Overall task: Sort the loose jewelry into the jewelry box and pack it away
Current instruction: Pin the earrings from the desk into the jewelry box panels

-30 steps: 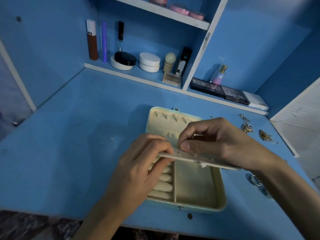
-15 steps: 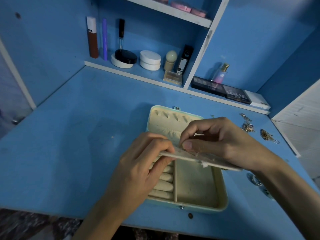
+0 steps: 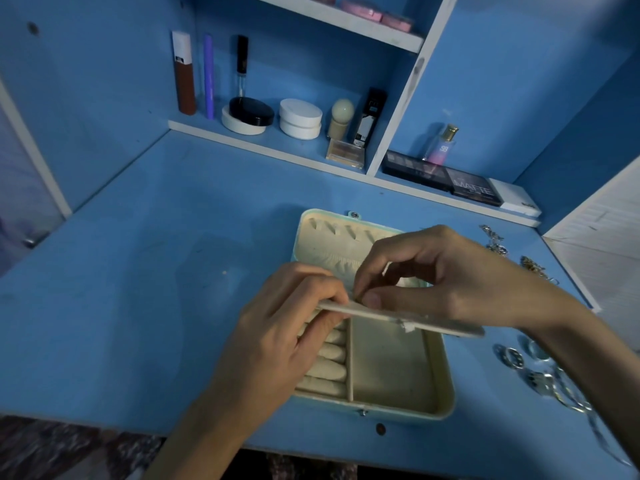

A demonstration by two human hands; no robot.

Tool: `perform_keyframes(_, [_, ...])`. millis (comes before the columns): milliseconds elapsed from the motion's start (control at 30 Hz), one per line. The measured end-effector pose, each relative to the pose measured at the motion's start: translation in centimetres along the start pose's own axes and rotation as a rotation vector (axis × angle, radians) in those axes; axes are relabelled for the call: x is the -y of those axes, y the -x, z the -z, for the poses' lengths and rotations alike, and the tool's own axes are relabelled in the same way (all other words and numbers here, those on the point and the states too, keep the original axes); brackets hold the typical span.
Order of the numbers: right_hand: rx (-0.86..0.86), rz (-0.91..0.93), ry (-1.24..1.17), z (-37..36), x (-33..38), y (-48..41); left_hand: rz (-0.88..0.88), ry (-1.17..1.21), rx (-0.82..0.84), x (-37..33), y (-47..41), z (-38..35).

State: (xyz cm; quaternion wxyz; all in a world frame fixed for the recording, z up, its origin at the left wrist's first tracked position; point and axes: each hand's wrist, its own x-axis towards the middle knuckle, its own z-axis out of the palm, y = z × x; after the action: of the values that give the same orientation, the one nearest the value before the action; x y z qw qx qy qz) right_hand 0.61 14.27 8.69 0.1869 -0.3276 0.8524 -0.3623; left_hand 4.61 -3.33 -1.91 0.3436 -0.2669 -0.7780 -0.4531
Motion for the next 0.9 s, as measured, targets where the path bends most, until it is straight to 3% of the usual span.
perform_keyframes(400, [0.149,-0.015,0.133,0.8,1.0,-1.5,-0.001,-0.005,0.001,-0.1,0.1,0.1])
perform_keyframes(600, [0.131,-0.013,0.156,0.6,0.9,-1.2,-0.009,-0.015,-0.005,0.0,0.1,0.0])
perform_keyframes(700, [0.051,-0.025,0.025,0.7,0.3,-0.4,0.002,0.016,-0.037,0.2,0.0,-0.1])
perform_keyframes(900, [-0.339,-0.086,-0.264,1.1,-3.0,2.7,-0.005,0.052,-0.043,0.4,-0.2,0.0])
